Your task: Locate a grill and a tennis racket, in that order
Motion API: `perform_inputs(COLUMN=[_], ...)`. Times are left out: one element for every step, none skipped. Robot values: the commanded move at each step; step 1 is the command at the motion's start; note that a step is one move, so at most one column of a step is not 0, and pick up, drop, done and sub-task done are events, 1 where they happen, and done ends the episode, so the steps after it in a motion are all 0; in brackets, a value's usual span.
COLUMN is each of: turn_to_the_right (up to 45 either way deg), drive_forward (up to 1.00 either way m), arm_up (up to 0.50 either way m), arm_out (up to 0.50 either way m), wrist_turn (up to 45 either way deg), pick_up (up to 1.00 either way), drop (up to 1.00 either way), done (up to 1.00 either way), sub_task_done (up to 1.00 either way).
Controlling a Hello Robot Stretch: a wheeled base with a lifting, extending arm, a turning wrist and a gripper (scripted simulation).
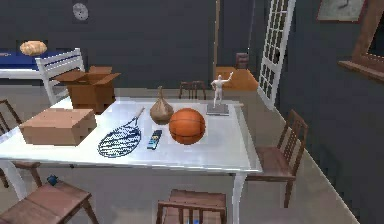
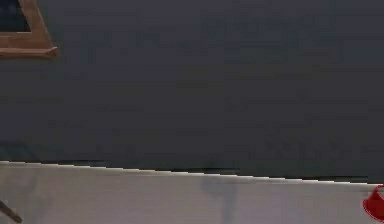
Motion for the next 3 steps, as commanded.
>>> perform_inputs(turn_to_the_right=[0.0,-21.0,0.0], drive_forward=[0.2,0.0,0.0], arm_up=[0.0,0.0,0.0], arm_out=[0.0,0.0,0.0], wrist_turn=[0.0,0.0,0.0], pick_up=[0.0,0.0,0.0], drop=[0.0,0.0,0.0], done=[0.0,0.0,1.0], sub_task_done=[0.0,0.0,0.0])
